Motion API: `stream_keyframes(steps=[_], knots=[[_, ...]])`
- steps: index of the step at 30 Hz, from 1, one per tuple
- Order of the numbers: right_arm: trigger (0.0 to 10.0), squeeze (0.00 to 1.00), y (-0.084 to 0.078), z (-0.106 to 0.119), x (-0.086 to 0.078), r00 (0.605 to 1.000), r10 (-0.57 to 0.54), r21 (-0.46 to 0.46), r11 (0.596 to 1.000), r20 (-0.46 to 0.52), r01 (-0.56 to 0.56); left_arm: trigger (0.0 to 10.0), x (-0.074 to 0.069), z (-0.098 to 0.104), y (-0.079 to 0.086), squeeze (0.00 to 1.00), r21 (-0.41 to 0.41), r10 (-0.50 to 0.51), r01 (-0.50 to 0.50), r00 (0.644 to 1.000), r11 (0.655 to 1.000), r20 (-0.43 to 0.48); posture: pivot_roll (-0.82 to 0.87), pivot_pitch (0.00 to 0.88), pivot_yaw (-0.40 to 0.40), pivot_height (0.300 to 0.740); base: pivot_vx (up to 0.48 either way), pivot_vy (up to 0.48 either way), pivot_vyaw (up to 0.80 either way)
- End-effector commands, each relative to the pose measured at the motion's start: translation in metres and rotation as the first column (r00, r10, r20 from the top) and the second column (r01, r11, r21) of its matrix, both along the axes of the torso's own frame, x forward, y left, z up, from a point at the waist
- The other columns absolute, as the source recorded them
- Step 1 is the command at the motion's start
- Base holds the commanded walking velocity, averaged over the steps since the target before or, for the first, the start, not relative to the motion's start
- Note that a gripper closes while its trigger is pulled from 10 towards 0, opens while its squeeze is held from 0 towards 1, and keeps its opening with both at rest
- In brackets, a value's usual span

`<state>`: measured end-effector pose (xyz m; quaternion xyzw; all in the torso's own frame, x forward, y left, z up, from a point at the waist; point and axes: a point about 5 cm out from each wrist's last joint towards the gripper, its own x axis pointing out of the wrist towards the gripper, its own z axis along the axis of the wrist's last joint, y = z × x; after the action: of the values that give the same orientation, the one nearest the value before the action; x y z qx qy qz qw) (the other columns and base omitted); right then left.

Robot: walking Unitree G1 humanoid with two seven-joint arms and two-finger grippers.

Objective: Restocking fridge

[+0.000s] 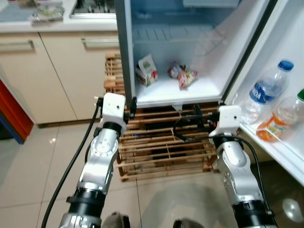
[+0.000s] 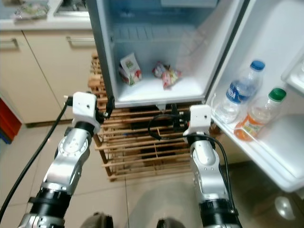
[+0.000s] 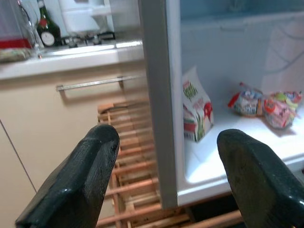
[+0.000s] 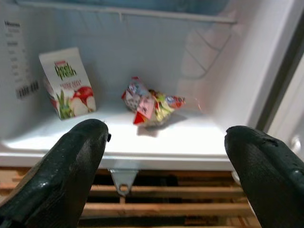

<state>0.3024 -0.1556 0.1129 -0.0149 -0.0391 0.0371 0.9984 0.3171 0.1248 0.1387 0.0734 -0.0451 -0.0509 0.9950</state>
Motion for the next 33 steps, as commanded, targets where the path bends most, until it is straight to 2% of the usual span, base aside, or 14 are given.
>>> stream_keyframes(steps=[1, 33], knots=[[10.0, 0.0, -0.0015, -0.0034, -0.001, 1.0, -0.013, 0.017, 1.0, -0.011, 0.013, 10.0, 0.0004, 0.0052, 0.0, 0.0, 0.006, -0.005, 0.005, 1.0, 1.0, 0.024, -0.07, 0.0, -0.02, 0.74, 0.0, 0.0, 0.0], [10.0, 0.0, -0.0018, -0.0044, -0.0011, 1.0, -0.021, 0.03, 0.999, -0.016, 0.022, 10.0, 0.0005, 0.0059, 0.0009, 0.0, 0.02, -0.003, 0.002, 1.0, 1.0, 0.028, -0.06, 0.0, -0.02, 0.74, 0.0, 0.0, 0.0]])
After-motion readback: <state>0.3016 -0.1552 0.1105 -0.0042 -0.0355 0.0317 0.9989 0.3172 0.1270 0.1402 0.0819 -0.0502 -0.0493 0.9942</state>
